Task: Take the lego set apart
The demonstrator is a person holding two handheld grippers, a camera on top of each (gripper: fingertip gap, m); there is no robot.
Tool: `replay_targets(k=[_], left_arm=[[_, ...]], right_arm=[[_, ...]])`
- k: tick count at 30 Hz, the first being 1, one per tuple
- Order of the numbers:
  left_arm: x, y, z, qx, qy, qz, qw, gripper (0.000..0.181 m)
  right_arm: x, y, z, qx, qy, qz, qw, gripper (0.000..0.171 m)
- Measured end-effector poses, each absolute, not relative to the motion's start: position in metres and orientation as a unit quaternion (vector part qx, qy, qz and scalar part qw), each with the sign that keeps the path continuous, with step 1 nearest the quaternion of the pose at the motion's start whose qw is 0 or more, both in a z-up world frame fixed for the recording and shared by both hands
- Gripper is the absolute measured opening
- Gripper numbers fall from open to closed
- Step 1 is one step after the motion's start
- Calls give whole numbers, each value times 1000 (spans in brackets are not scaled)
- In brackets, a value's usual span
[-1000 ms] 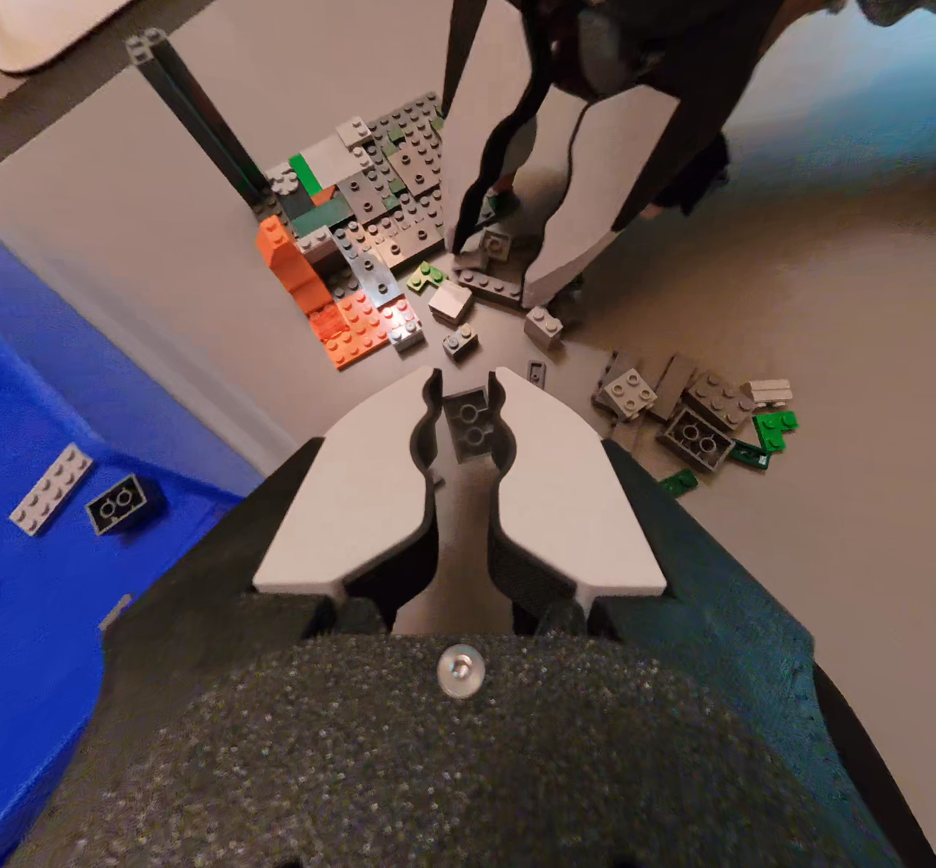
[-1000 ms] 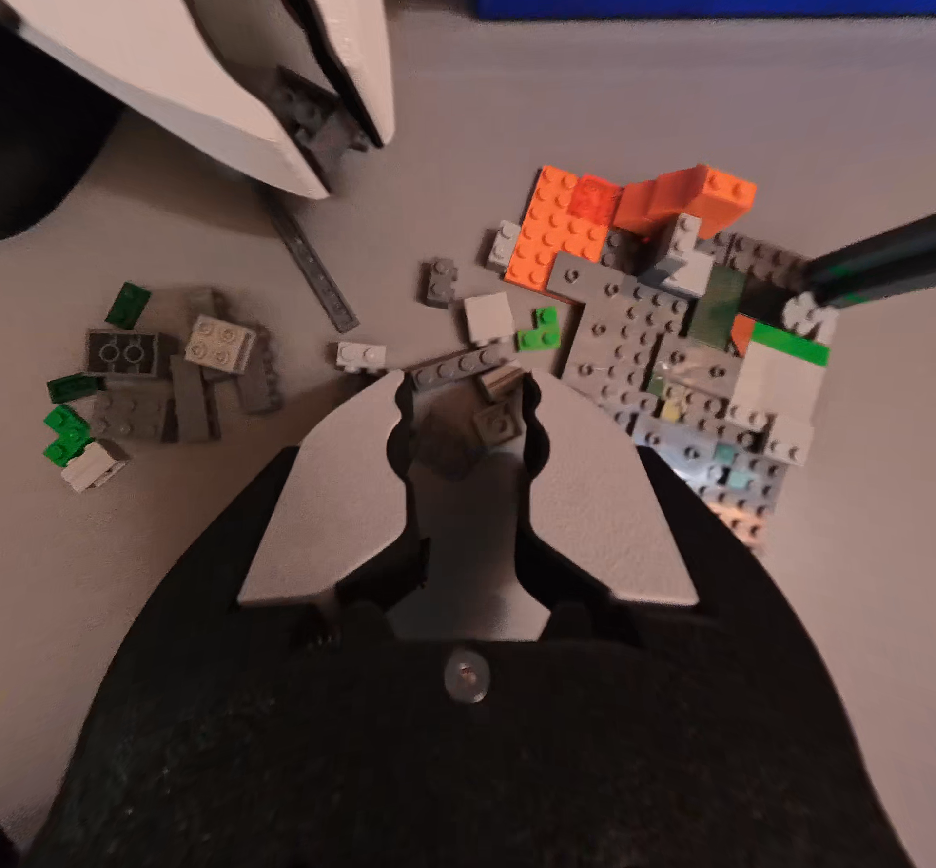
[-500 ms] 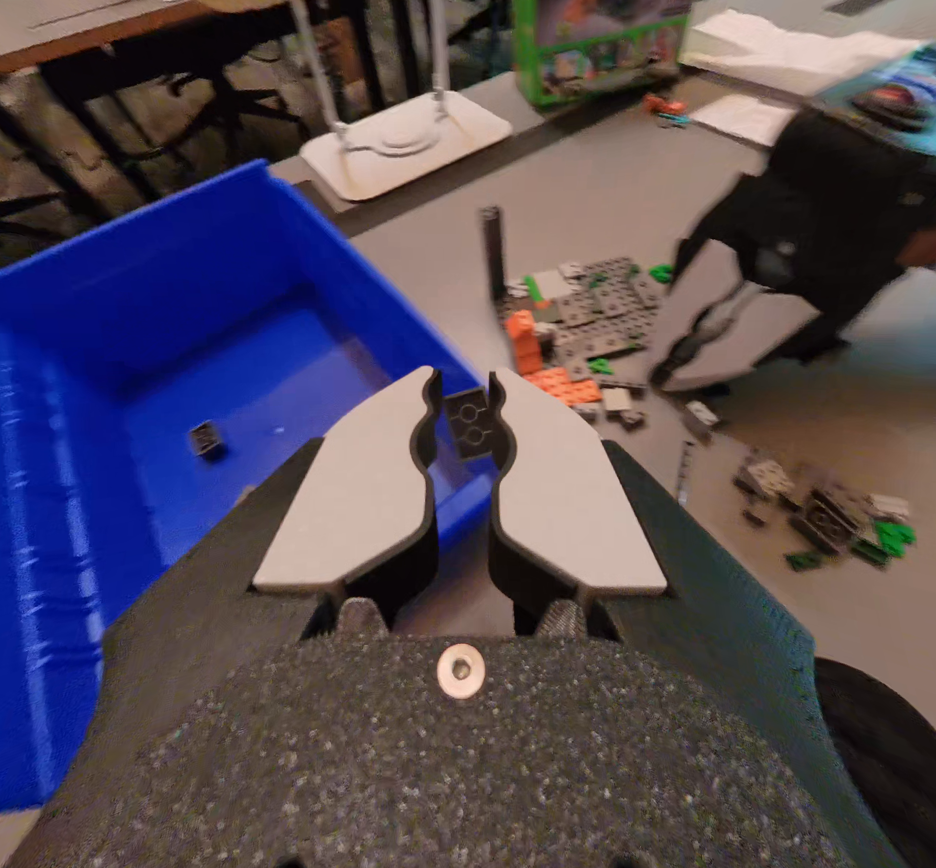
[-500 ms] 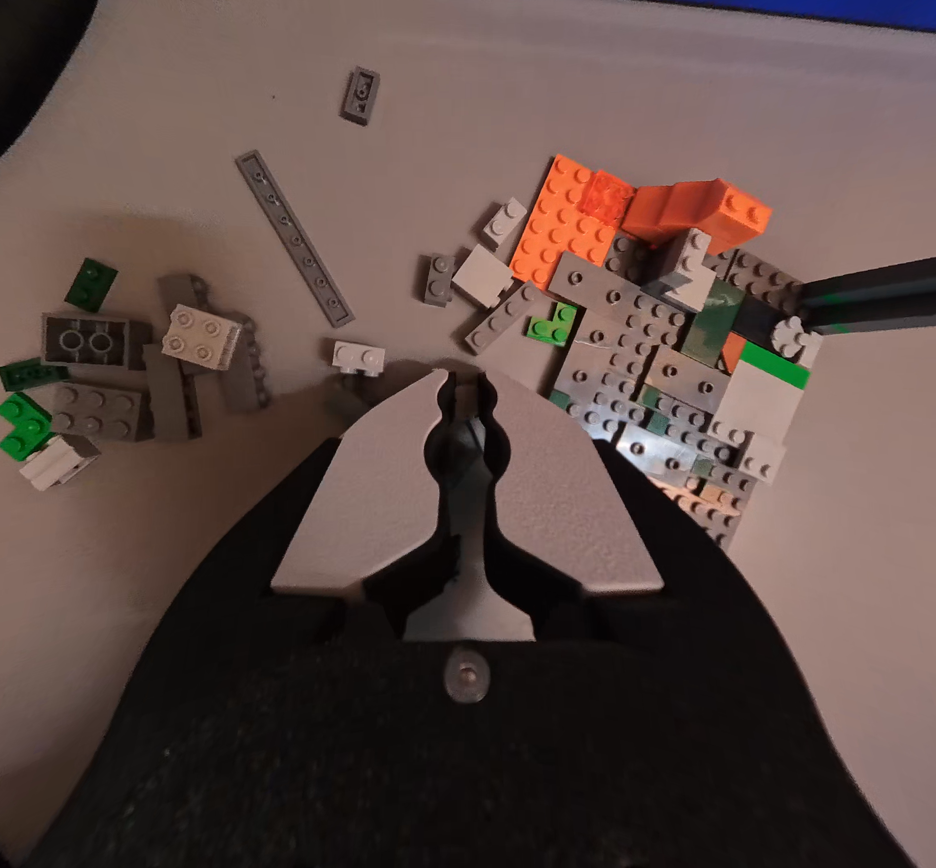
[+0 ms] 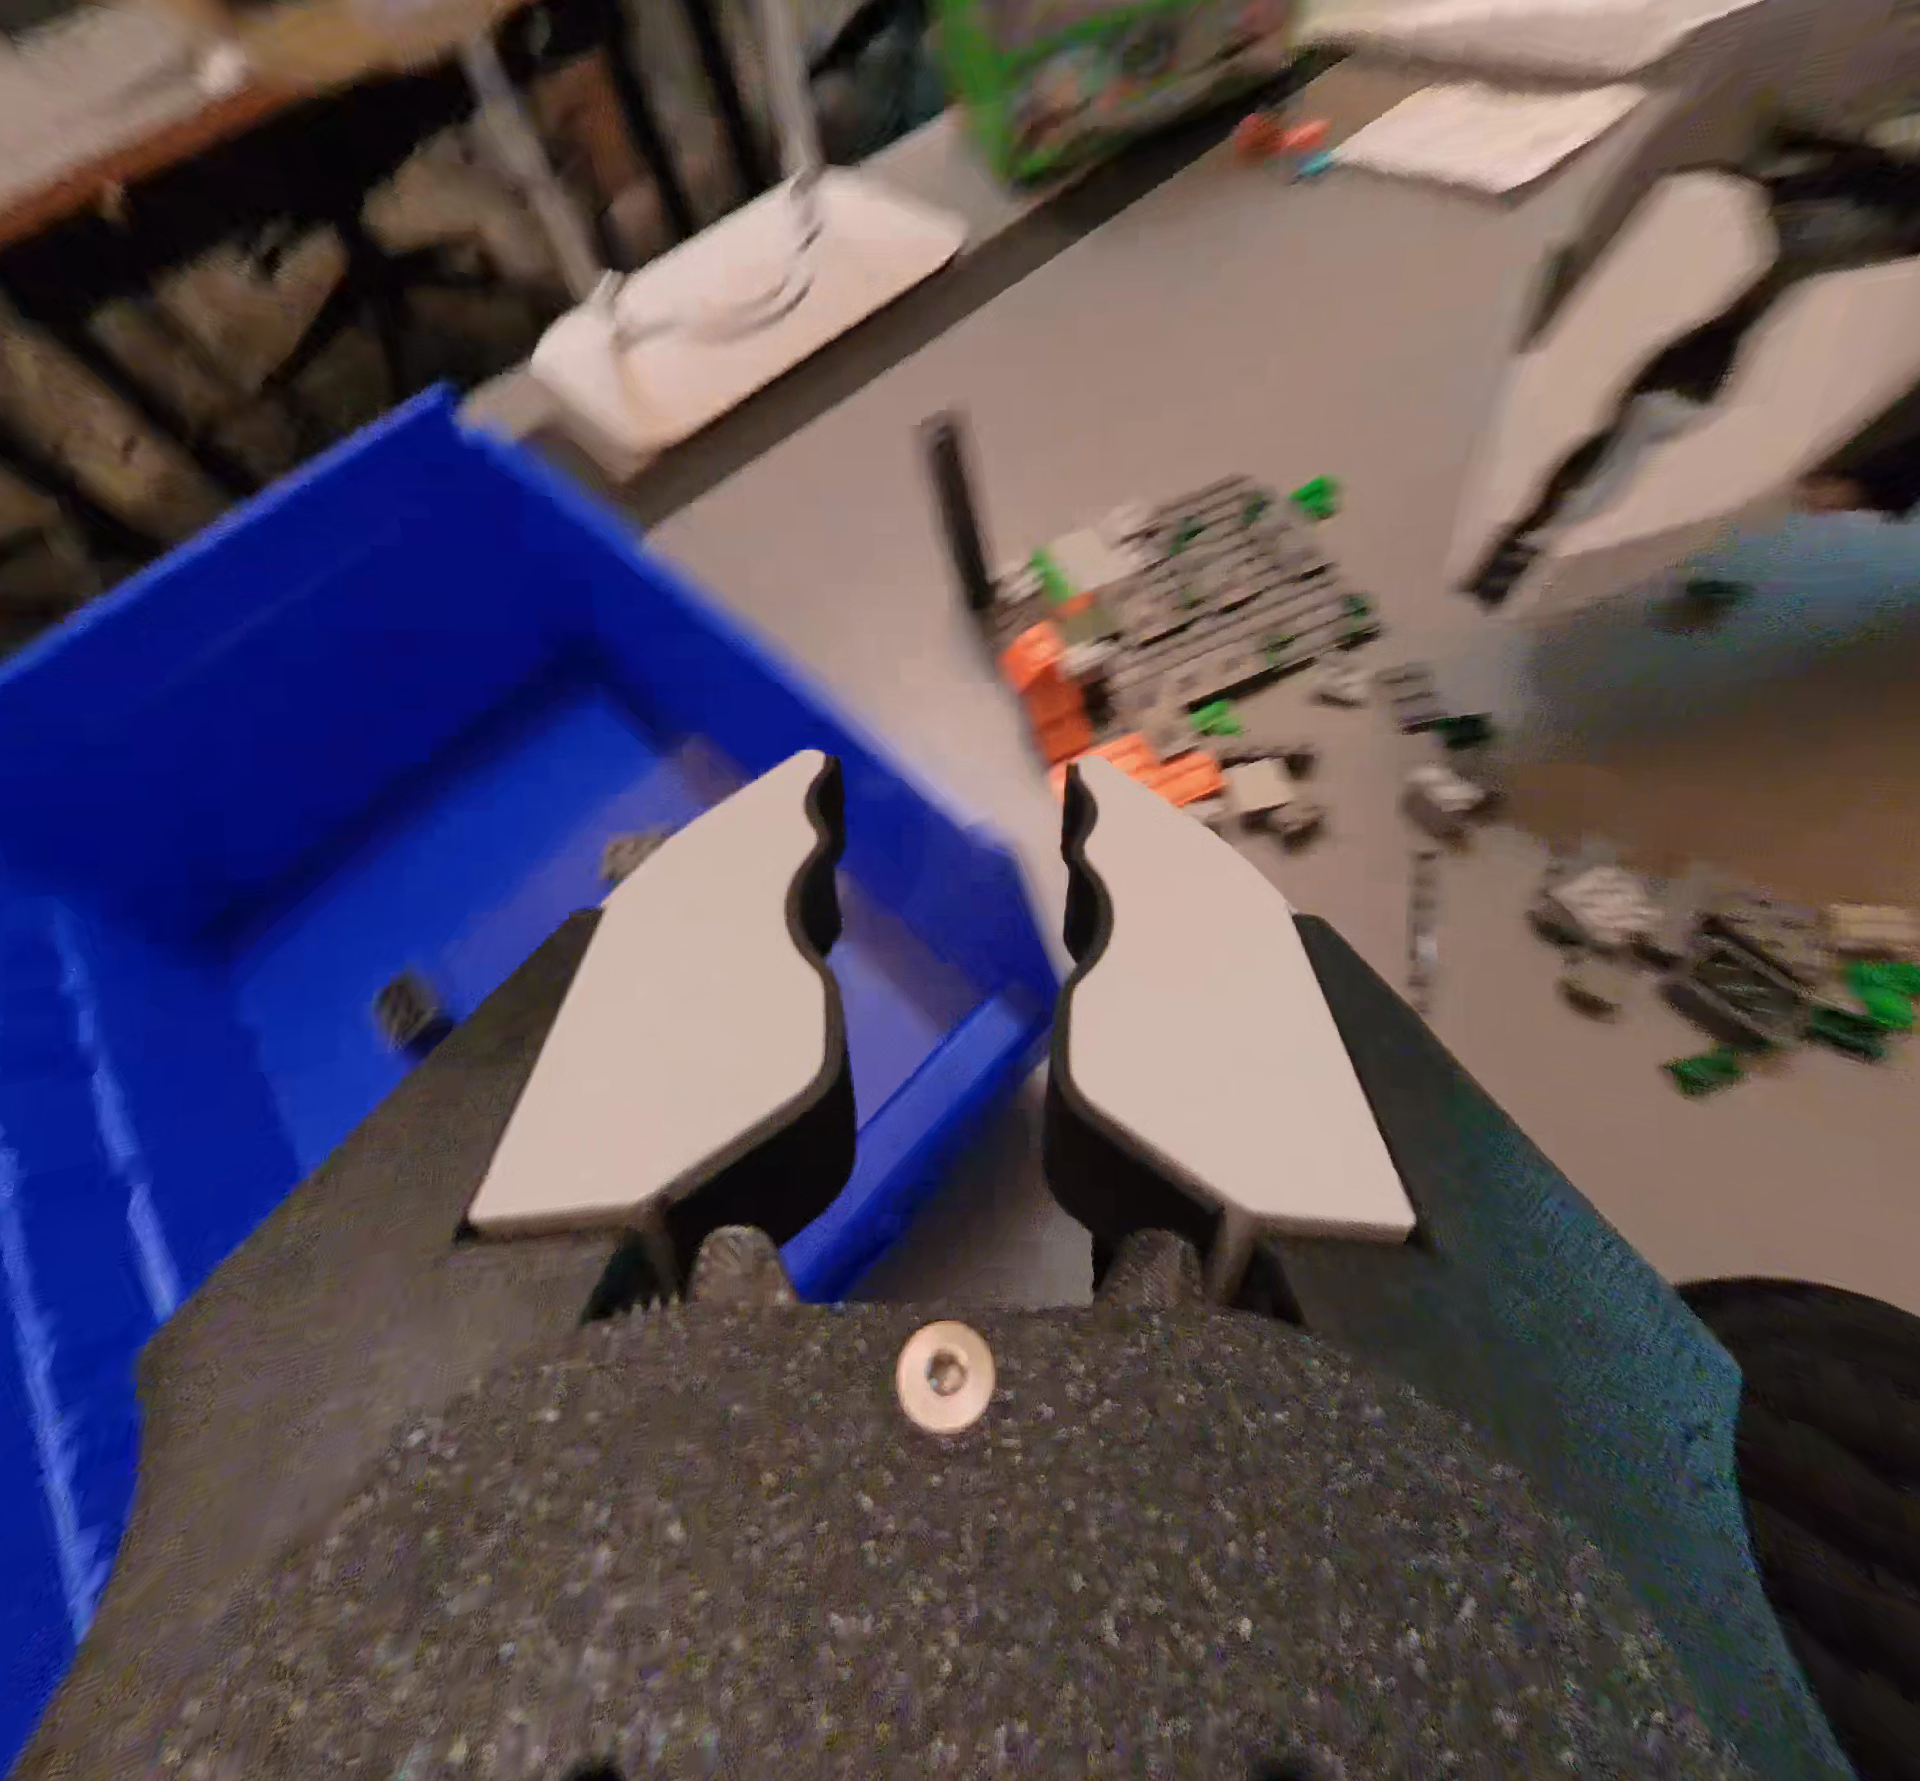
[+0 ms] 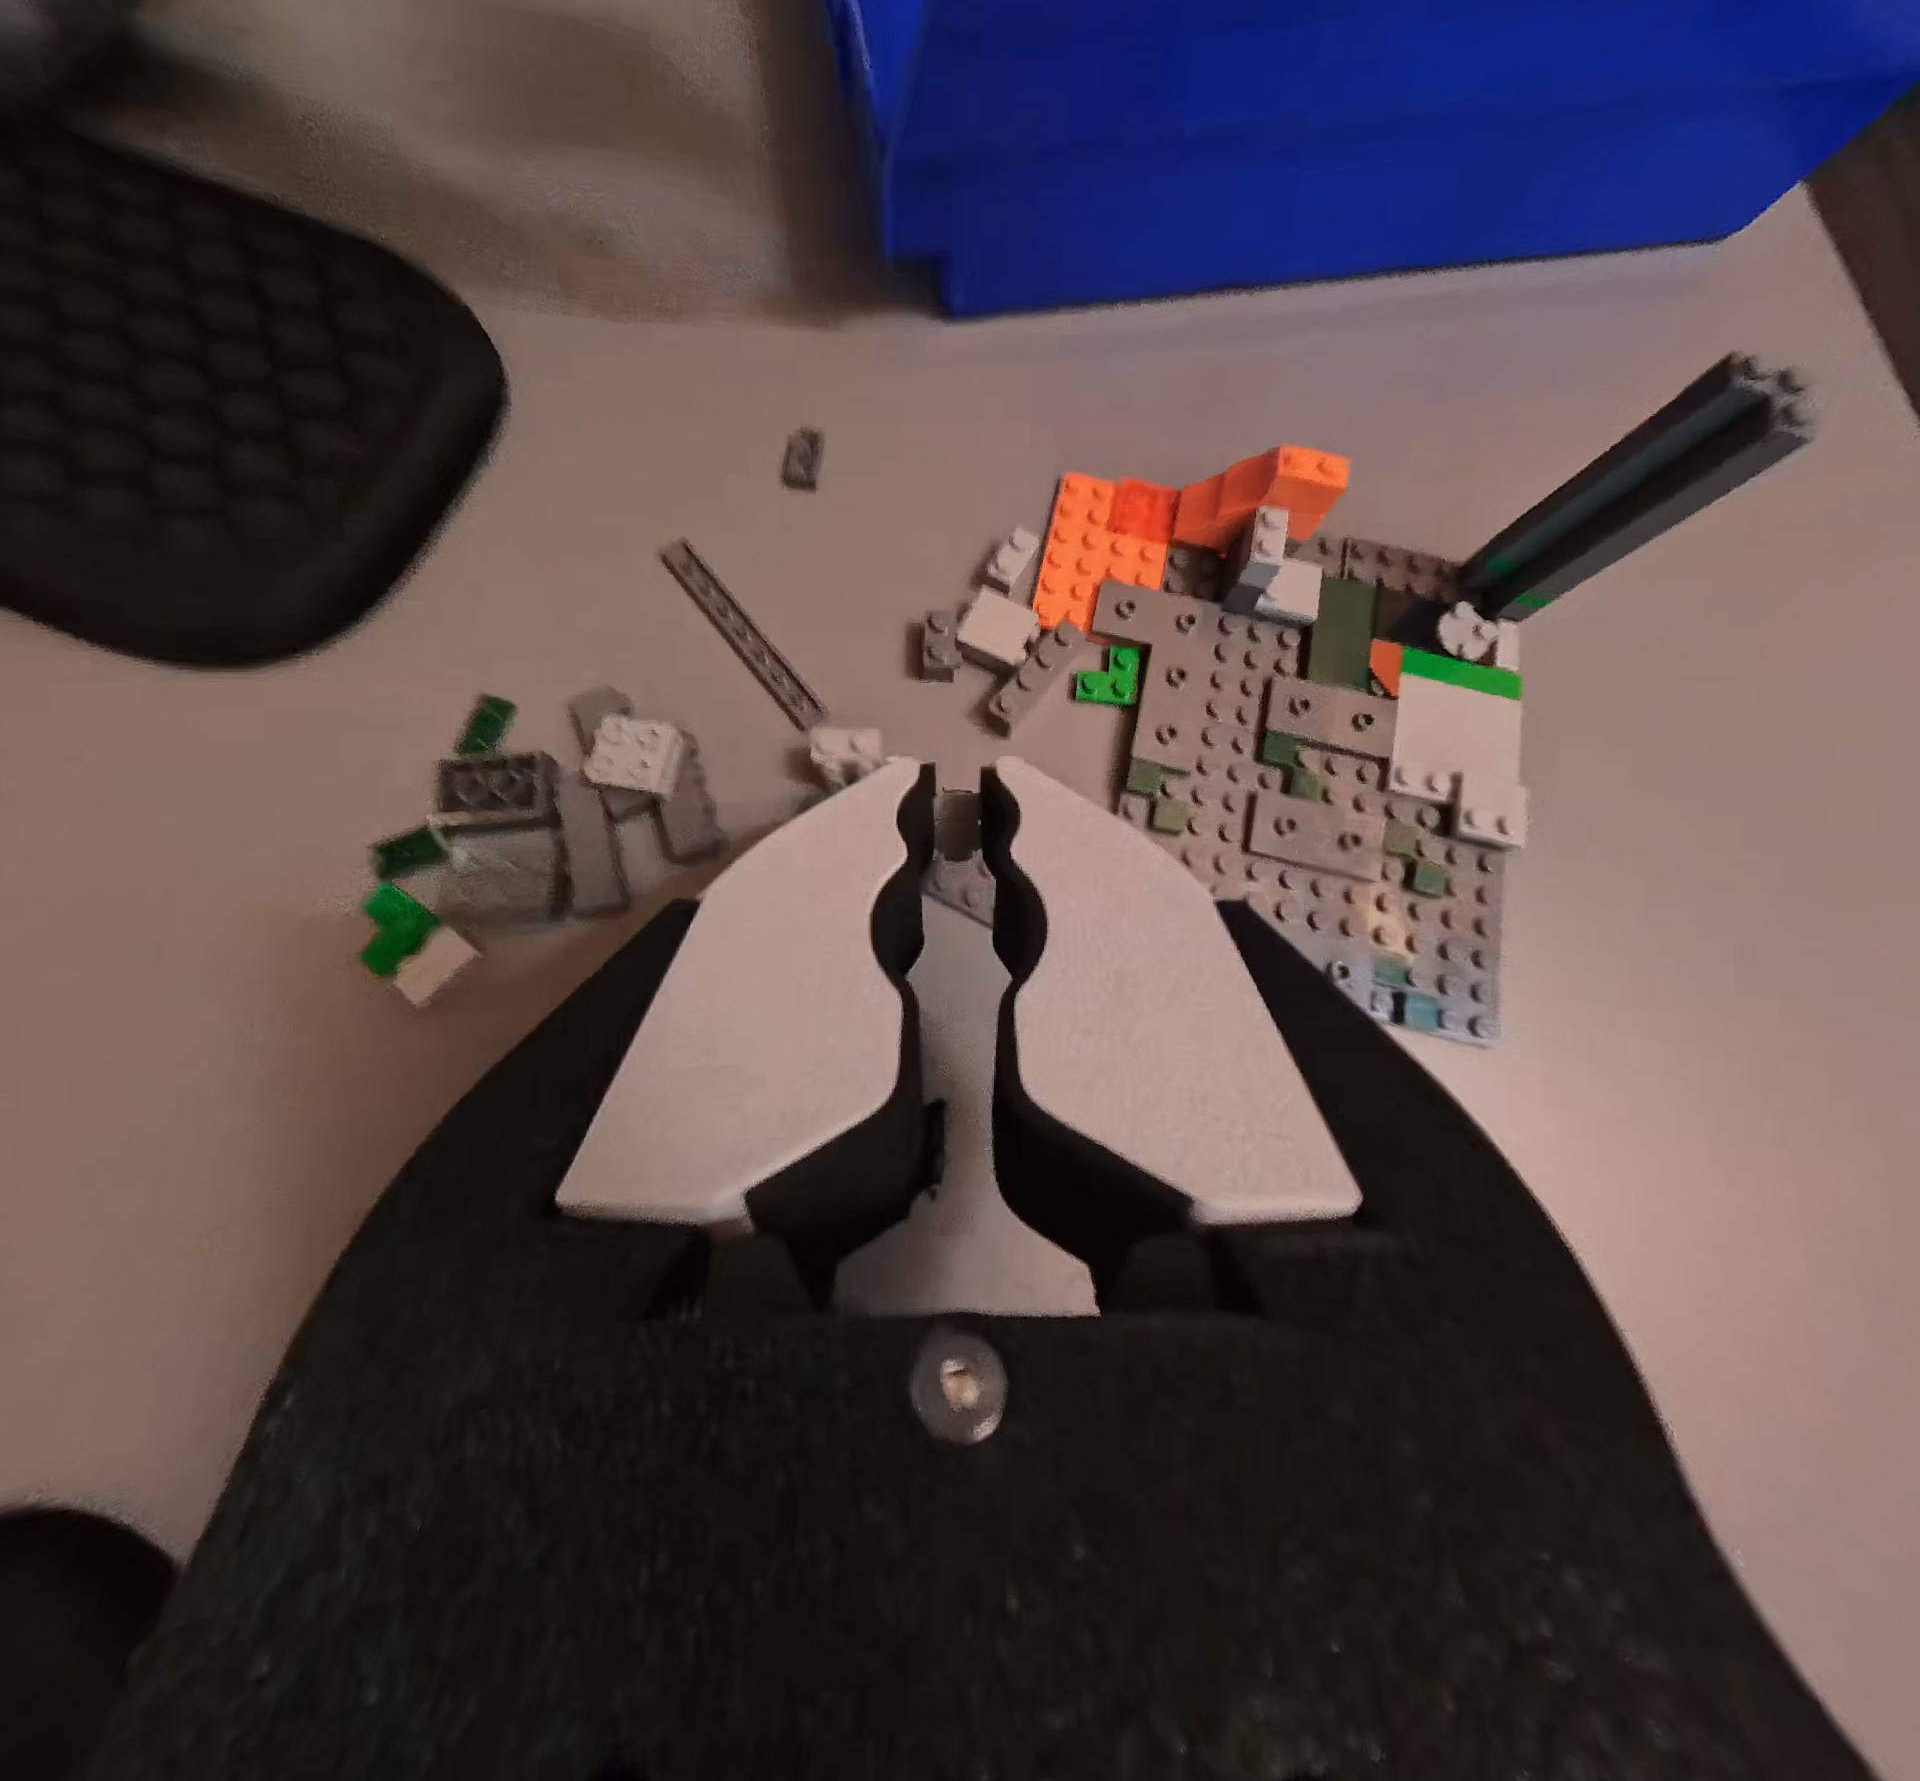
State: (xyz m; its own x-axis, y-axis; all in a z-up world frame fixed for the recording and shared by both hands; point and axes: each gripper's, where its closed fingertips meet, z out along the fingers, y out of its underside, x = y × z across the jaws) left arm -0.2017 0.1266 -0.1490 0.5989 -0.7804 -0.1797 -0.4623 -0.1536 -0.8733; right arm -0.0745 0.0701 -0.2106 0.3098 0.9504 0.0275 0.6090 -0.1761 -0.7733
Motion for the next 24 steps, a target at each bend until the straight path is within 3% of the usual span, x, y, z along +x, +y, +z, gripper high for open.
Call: replay_targets(k=[5, 13, 19, 24], left_arm=[[-134, 58, -135, -604, 552, -170, 549, 40], [-92, 25, -128, -483, 605, -87, 627, 31], [-95, 24, -119, -474, 588, -77, 651, 13], [-101, 26, -123, -494, 576, -97, 644, 12]], right_arm=[[-92, 53, -161, -698, -454, 397, 387, 8], [-113, 21, -116, -635, -326, 630, 305, 8], [-116, 14, -110, -614, -287, 685, 269, 8], [-111, 26, -115, -628, -262, 680, 275, 17]])
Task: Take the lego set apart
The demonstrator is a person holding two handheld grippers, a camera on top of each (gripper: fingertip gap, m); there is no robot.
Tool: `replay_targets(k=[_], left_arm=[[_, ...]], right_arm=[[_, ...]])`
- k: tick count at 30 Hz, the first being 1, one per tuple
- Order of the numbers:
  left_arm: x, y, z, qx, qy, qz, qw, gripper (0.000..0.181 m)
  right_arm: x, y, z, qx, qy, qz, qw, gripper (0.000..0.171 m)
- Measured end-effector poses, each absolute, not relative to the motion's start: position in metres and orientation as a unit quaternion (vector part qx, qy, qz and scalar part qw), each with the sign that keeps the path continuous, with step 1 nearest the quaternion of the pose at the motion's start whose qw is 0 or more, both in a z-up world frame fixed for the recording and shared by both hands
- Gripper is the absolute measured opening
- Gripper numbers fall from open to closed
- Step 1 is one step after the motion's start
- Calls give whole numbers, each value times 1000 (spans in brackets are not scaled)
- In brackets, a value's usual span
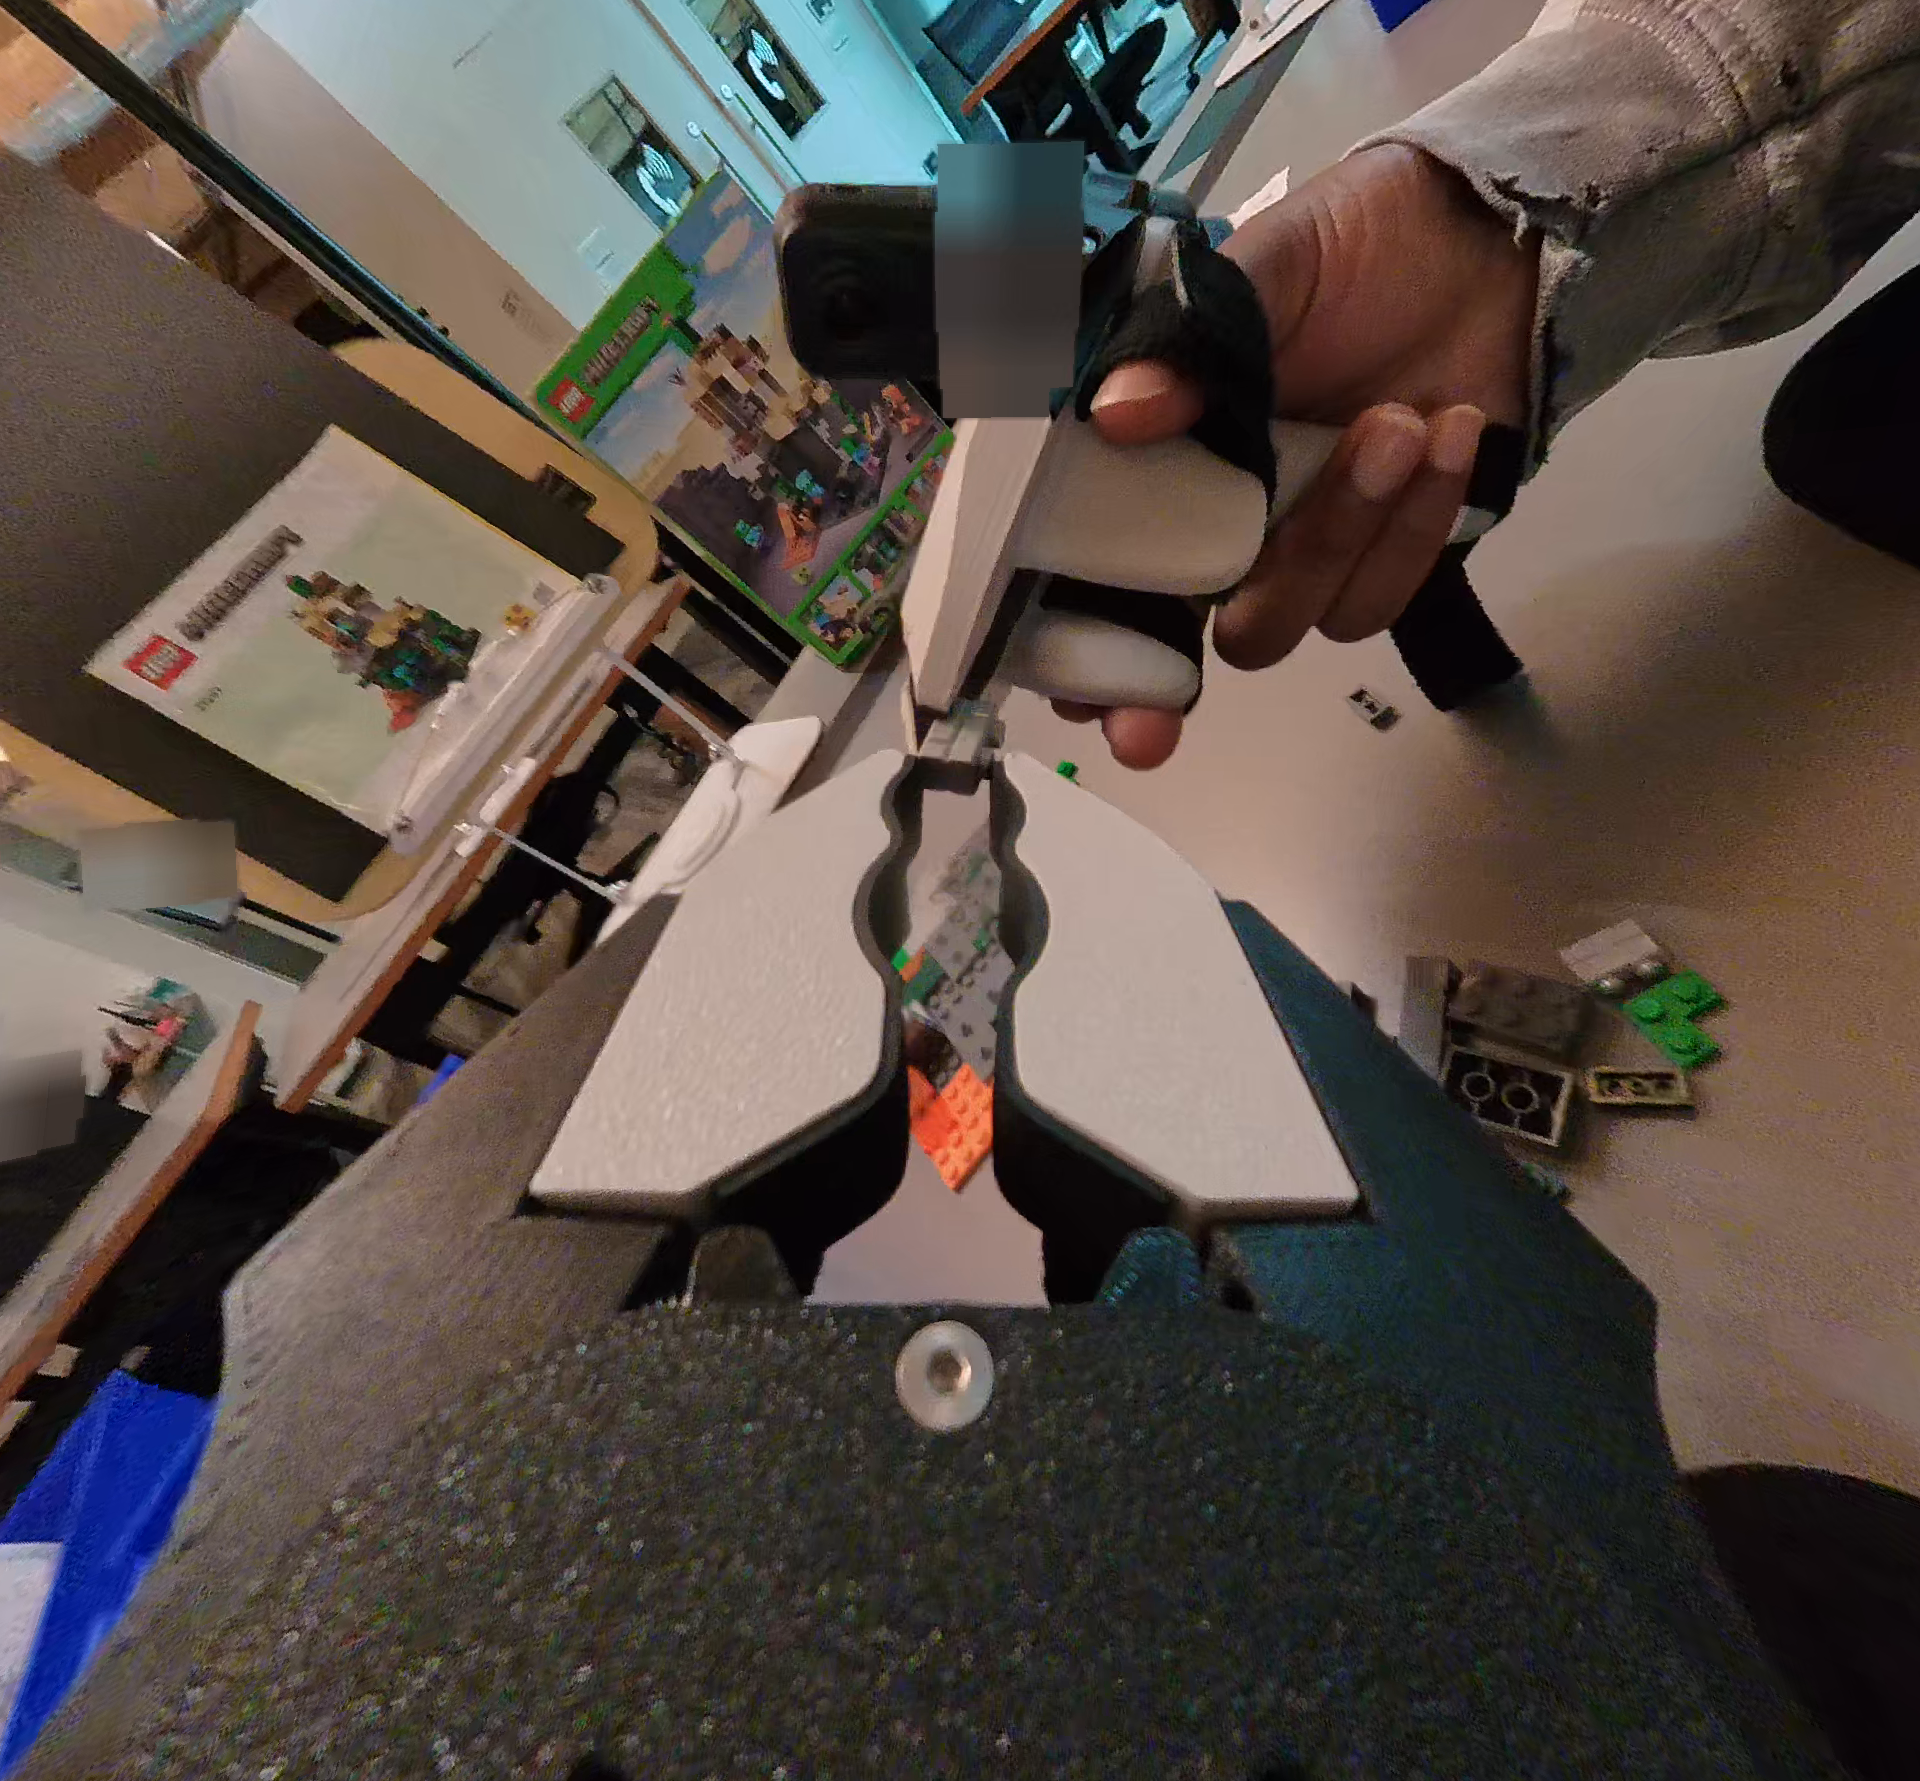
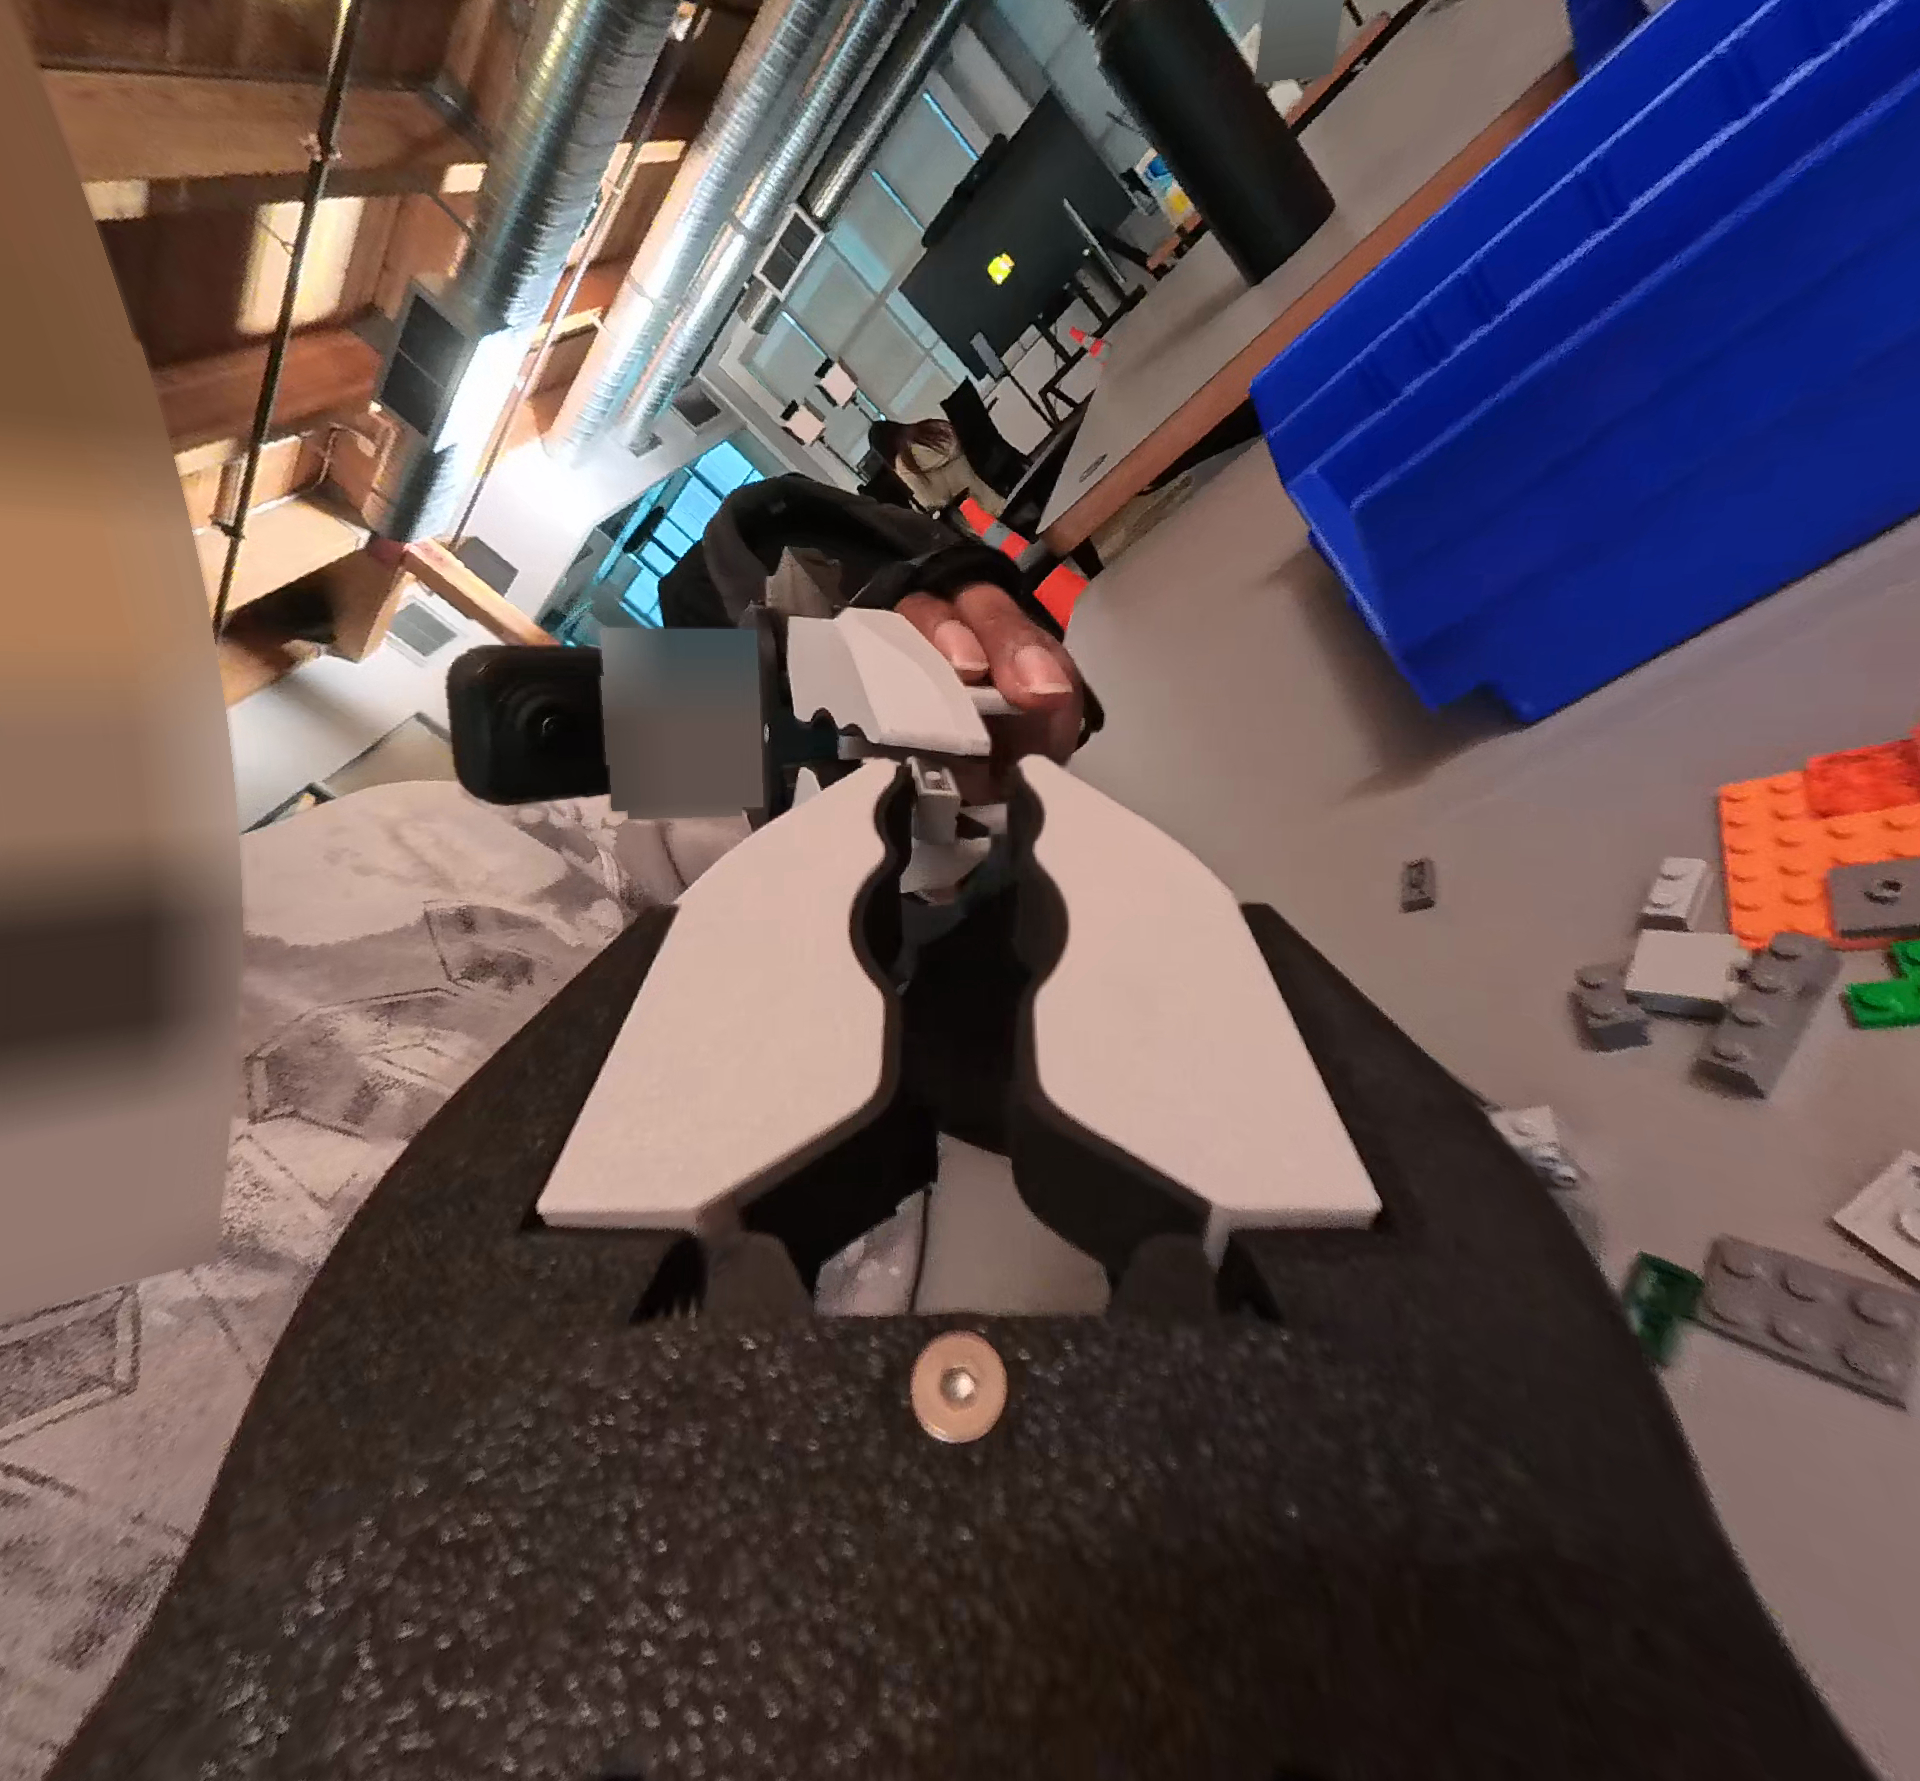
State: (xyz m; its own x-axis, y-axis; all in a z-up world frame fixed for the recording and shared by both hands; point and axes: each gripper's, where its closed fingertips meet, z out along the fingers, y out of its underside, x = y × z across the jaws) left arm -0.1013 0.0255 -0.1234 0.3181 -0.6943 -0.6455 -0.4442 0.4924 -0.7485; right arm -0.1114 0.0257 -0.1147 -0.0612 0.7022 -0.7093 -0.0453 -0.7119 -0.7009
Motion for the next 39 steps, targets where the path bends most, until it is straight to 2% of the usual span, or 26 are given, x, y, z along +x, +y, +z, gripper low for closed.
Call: replay_targets(k=[3, 7, 11, 18, 20, 22, 24, 27, 33, 39], left_arm=[[-113, 36, -130, -538, 554, -118, 624, 12], [-160, 80, -139, -646, 477, -102, 588, 12], [-217, 121, -151, -740, 382, -82, 548, 12], [-260, 148, -197, -837, 309, -88, 443, 12], [-265, 150, -208, -851, 302, -80, 422, 13], [-266, 149, -210, -852, 301, -77, 421, 18], [-267, 148, -207, -851, 298, -74, 427, 30], [-256, 134, -198, -833, 323, -94, 440, 34], [-195, 75, -177, -751, 430, -206, 458, 34], [-152, 42, -169, -686, 480, -234, 493, 33]], right_arm=[[-101, 38, -127, -655, -277, 634, 304, 16], [-77, 58, -178, -731, -391, 435, 352, 21], [-72, 58, -223, -753, -481, 300, 333, 39], [-95, 58, -255, -722, -595, 181, 302, 42], [-100, 58, -259, -721, -609, 177, 280, 35], [-101, 60, -263, -720, -620, 166, 264, 17], [-101, 59, -262, -719, -625, 170, 254, 17], [-106, 62, -248, -715, -609, 196, 282, 16], [-125, 60, -199, -716, -509, 347, 328, 16], [-152, 50, -163, -714, -388, 504, 295, 17]])
